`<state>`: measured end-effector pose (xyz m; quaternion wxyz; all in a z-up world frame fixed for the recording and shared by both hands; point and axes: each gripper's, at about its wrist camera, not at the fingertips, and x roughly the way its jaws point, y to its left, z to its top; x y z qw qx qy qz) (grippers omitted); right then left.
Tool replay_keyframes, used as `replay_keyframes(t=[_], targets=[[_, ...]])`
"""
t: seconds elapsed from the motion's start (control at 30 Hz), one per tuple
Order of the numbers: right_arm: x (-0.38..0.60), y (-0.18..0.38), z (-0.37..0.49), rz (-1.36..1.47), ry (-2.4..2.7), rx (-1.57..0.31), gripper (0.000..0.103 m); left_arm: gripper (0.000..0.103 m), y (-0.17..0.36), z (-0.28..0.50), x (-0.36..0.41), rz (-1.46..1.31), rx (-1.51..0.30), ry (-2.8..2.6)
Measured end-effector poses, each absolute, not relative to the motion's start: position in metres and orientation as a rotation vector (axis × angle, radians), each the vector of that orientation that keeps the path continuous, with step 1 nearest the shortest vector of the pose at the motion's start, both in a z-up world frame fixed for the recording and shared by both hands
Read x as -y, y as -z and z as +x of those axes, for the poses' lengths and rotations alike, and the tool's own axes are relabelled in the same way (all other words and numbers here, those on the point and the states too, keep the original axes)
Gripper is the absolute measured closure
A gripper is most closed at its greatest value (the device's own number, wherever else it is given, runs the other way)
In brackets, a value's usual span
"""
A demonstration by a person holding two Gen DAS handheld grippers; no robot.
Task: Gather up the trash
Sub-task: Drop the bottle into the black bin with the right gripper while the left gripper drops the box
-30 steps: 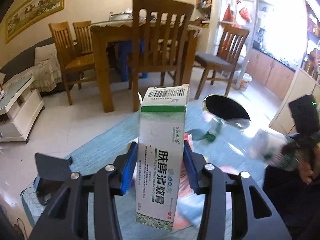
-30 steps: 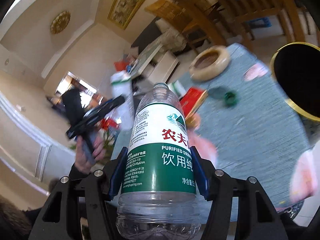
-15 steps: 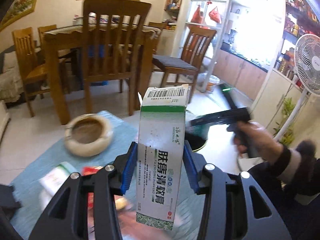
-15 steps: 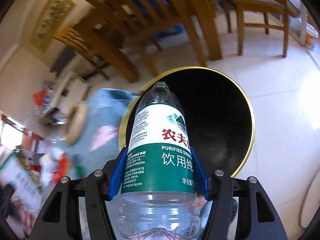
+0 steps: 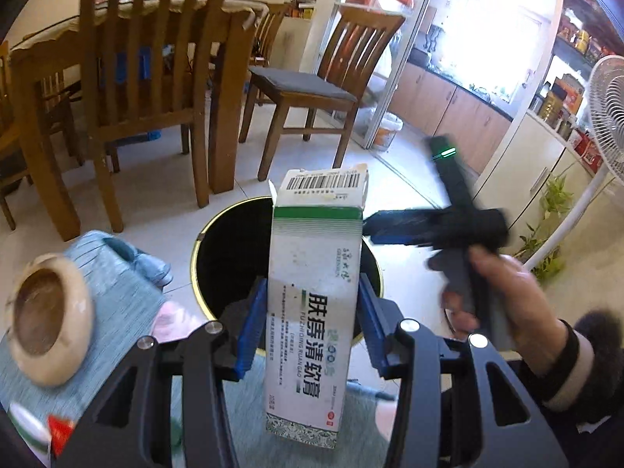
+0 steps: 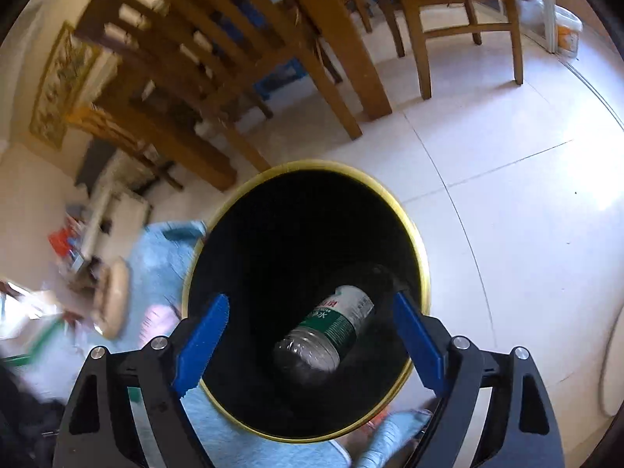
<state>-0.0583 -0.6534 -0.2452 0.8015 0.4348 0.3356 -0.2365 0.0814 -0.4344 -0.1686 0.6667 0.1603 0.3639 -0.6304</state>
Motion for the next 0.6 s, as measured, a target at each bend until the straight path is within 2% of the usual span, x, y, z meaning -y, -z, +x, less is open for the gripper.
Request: replay_keyframes(t=[0.13, 0.23, 0.27, 0.33, 0.5, 0.6], targets=[[0.660, 0.230, -0.081, 0.971, 0.523, -0.596, 0.016, 0.057, 0.185, 0.081, 0.478, 0.396, -0.854, 1.402], [0.662, 0.224, -0.088, 0.992, 0.520, -0.540, 0.016, 0.053, 0.200, 0.081, 0.500, 0.415, -0.888, 1.376], [0.666, 0.224, -0.089, 0.996, 0.519, -0.532, 0.016, 0.042, 0.203, 0.079, 0.505, 0.428, -0.888, 1.368], [0.666, 0.223, -0.089, 1.000, 0.519, -0.514, 0.016, 0.029, 0.207, 0.073, 0.511, 0.457, -0.869, 1.353], [0.667, 0.217, -0.096, 0.986, 0.531, -0.486, 0.016, 0.028, 0.200, 0.064, 0.496, 0.473, -0.829, 1.309], [0.662, 0.213, -0.094, 0.955, 0.536, -0.496, 0.015, 0.011, 0.191, 0.067, 0.461, 0.413, -0.829, 1.274]])
